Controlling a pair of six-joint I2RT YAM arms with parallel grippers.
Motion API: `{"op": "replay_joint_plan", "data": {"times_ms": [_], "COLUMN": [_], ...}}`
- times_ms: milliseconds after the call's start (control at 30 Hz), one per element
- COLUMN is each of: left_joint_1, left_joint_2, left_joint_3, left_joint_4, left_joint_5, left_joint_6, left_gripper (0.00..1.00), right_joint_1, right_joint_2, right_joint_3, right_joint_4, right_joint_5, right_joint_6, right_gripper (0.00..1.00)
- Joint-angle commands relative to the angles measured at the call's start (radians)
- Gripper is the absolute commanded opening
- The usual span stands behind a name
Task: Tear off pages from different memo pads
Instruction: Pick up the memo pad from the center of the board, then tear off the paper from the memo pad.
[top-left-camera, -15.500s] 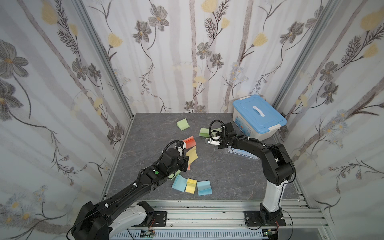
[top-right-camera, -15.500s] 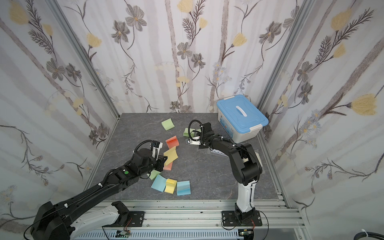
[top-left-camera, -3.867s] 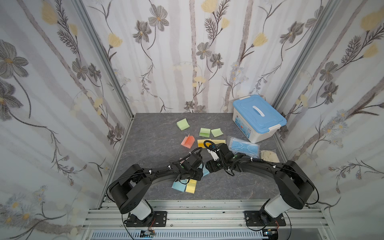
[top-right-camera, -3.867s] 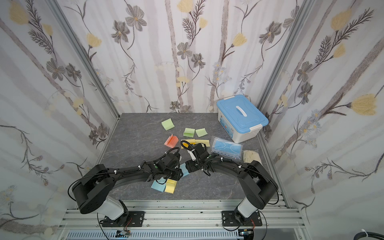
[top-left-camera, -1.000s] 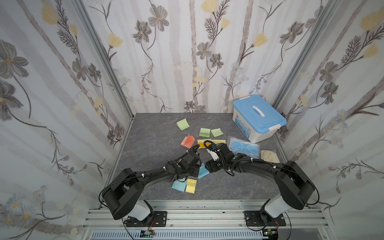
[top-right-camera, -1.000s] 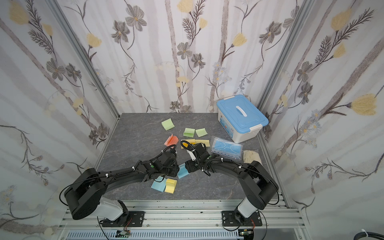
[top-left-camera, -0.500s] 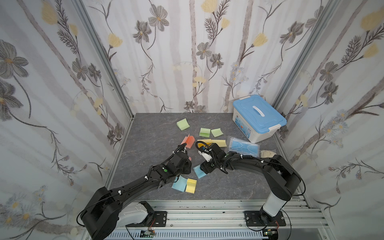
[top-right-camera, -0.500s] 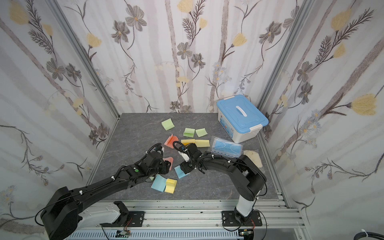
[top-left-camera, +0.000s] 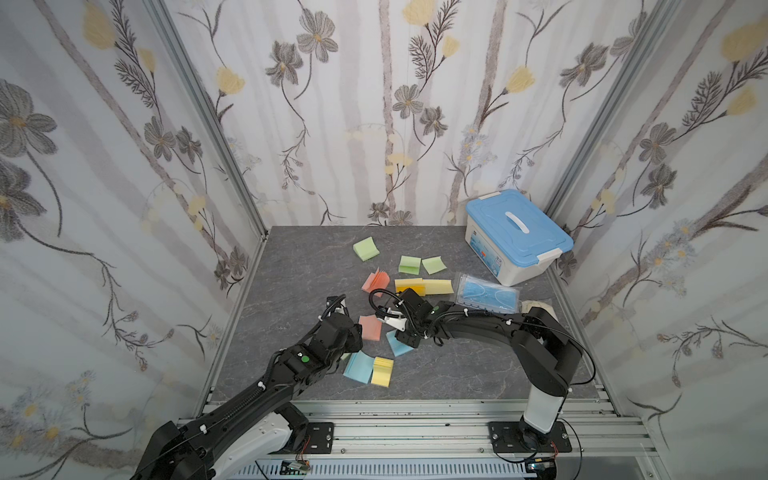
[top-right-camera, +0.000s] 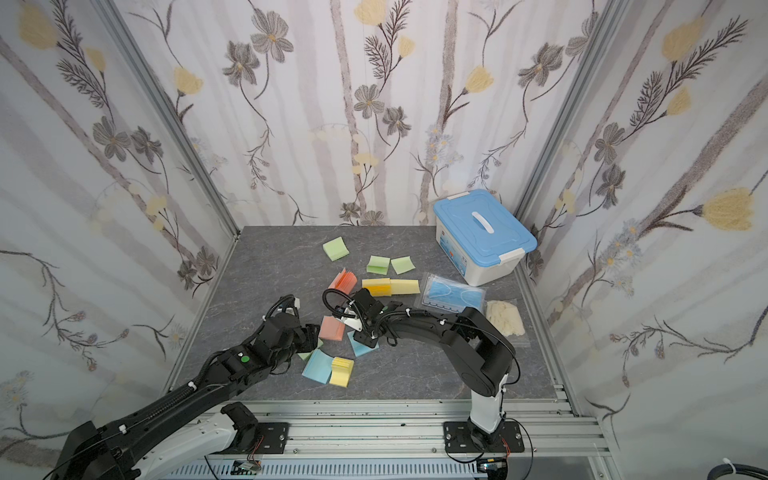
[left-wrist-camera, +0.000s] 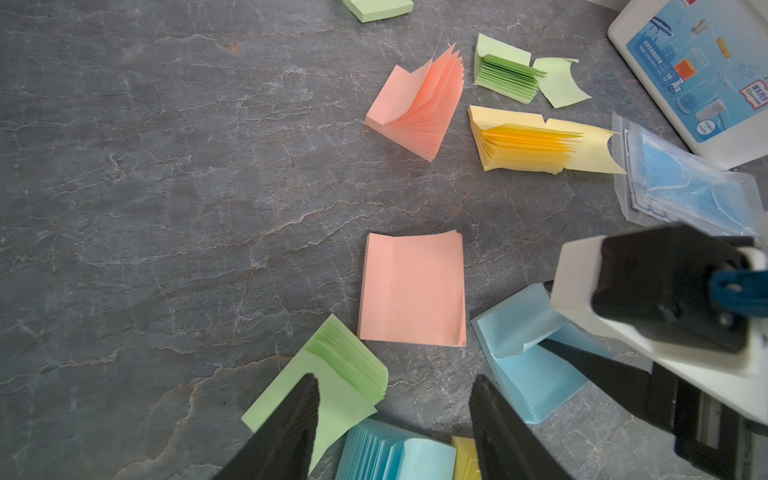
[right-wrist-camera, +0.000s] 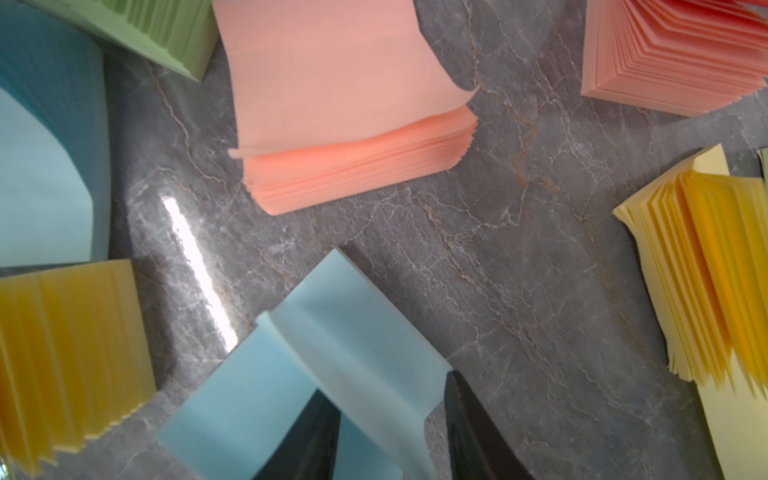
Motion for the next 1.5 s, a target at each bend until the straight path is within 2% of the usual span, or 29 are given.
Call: {"op": "replay_joint_plan", "data": {"times_ms": [0, 67, 200, 333, 400, 433, 600, 867, 967, 1067, 1167, 1333, 1467], "left_joint_1": [0.004, 0.005, 0.006, 0.008, 0.008, 0.008, 0.008, 0.008, 0.006, 0.005, 0.004, -0.007, -0.030], "left_joint_2": [-0.001, -0.001, -0.011, -0.011, -0.005, -0.002, -0.004, -0.036, -0.022, -0.009, -0.001, -0.002, -0.019], "left_joint_3": [-0.005, -0.008, -0.014, -0.020, -0.022, -0.021, -0.026, -0.063, -0.053, -0.053, -0.051, -0.060, -0.057], "left_joint_4": [0.010, 0.013, 0.017, 0.029, 0.035, 0.038, 0.086, 0.316, 0.364, 0.395, 0.384, 0.442, 0.458], "left_joint_5": [0.008, 0.011, 0.009, 0.008, 0.014, 0.017, 0.090, 0.345, 0.423, 0.484, 0.497, 0.617, 0.652], "left_joint_6": [-0.017, -0.016, -0.012, -0.014, -0.011, -0.009, 0.020, 0.042, 0.051, 0.058, 0.060, 0.065, 0.089], "left_gripper": [0.61, 0.61, 0.61, 0.61, 0.61, 0.61, 0.61, 0.64, 0.67, 0.68, 0.68, 0.68, 0.68], "right_joint_1": [0.002, 0.003, 0.003, 0.001, 0.001, 0.002, -0.007, -0.017, -0.018, -0.022, -0.025, -0.030, -0.048], "right_joint_2": [0.003, 0.000, -0.003, 0.004, 0.008, 0.008, -0.067, -0.284, -0.336, -0.395, -0.459, -0.533, -0.581], "right_joint_3": [0.015, 0.015, 0.015, 0.034, 0.045, 0.051, 0.037, -0.028, -0.041, -0.055, -0.076, -0.104, -0.127], "right_joint_4": [-0.062, -0.085, -0.100, -0.100, -0.102, -0.105, -0.099, -0.073, -0.068, -0.066, -0.067, -0.068, -0.069], "right_joint_5": [-0.113, -0.181, -0.195, -0.155, -0.162, -0.164, -0.154, -0.017, -0.021, -0.114, -0.231, -0.412, -0.563], "right_joint_6": [-0.103, -0.137, -0.177, -0.177, -0.177, -0.179, -0.174, -0.189, -0.196, -0.200, -0.206, -0.214, -0.220], "right_gripper": [0.41, 0.37, 0.30, 0.17, 0.03, 0.00, 0.00, 0.00, 0.00, 0.00, 0.00, 0.00, 0.00]}}
